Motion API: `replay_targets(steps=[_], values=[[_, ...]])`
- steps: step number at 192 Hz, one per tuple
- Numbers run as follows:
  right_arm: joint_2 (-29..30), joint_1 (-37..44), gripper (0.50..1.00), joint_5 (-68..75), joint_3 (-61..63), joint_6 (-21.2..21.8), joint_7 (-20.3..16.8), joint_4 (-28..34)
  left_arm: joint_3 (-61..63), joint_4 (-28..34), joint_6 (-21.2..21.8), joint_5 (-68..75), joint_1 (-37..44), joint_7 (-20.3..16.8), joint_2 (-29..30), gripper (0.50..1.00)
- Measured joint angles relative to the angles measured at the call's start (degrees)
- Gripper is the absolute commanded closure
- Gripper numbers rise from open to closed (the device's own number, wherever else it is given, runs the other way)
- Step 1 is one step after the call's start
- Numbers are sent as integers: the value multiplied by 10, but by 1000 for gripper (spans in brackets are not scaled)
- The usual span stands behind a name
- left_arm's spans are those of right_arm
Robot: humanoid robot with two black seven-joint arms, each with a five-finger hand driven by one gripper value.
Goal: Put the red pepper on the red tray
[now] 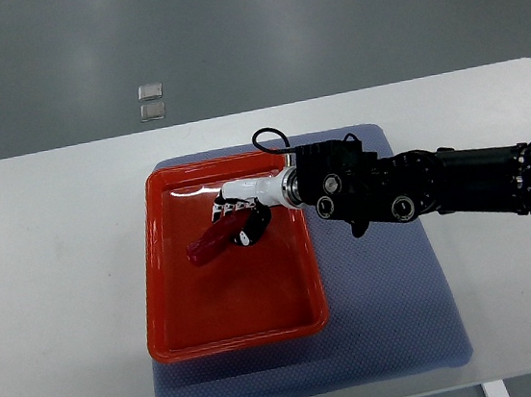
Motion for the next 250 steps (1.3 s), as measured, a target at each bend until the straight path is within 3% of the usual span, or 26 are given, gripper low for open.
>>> replay_targets(steps=[24, 83, 105, 134, 164, 178, 221, 250], values=[[0, 0, 746, 1, 1, 0, 9, 1, 0, 1, 0, 0, 0, 0, 0, 500], [0, -1, 724, 4, 37, 0, 42, 1, 0, -1, 0, 0, 0, 0, 0, 500], [-21, -26, 716, 28, 130, -1, 64, 1, 0, -1, 0, 0, 0, 0, 0, 500], [-67, -135, 673, 105, 341, -6, 102, 1, 0, -3, 0, 0, 0, 0, 0, 500], [-58, -258, 605, 203, 602, -5, 116, 0, 0, -3, 0, 0, 0, 0, 0, 500], [-46, -301, 601, 249, 685, -2, 121, -5, 0, -3, 0, 0, 0, 0, 0, 500], [-33, -354, 587, 327, 744, 36, 170, -37, -1, -3, 0, 0, 0, 0, 0, 500], [-33, -368, 585, 381, 745, 73, 178, -43, 0, -3, 0, 0, 0, 0, 0, 500]])
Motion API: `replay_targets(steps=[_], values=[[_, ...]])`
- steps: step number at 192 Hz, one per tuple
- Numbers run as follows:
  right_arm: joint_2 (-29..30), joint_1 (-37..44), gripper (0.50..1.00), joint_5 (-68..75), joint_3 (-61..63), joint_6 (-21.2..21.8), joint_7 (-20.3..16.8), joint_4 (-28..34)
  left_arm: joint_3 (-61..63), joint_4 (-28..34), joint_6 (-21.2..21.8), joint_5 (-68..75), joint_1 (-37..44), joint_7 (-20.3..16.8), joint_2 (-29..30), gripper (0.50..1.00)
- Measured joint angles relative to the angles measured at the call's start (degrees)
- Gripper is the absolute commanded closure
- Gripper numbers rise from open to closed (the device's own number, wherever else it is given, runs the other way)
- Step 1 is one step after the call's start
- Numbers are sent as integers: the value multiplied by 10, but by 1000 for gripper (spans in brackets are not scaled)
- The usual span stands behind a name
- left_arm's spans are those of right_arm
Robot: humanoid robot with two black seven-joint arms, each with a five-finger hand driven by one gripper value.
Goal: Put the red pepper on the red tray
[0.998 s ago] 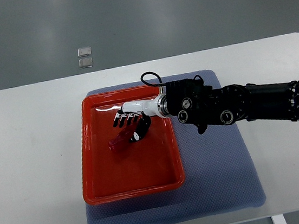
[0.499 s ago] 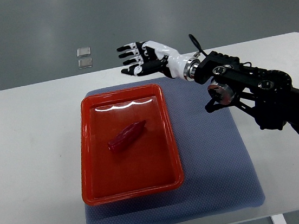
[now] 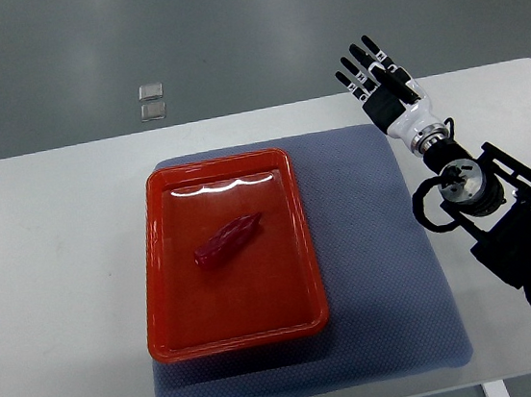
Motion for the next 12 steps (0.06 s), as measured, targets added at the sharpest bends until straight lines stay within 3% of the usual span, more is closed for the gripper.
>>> replay_targets(steps=[12], values=[[-1, -2, 583, 8, 0, 9, 0, 0, 0, 0, 0, 0, 0, 0, 0, 500]])
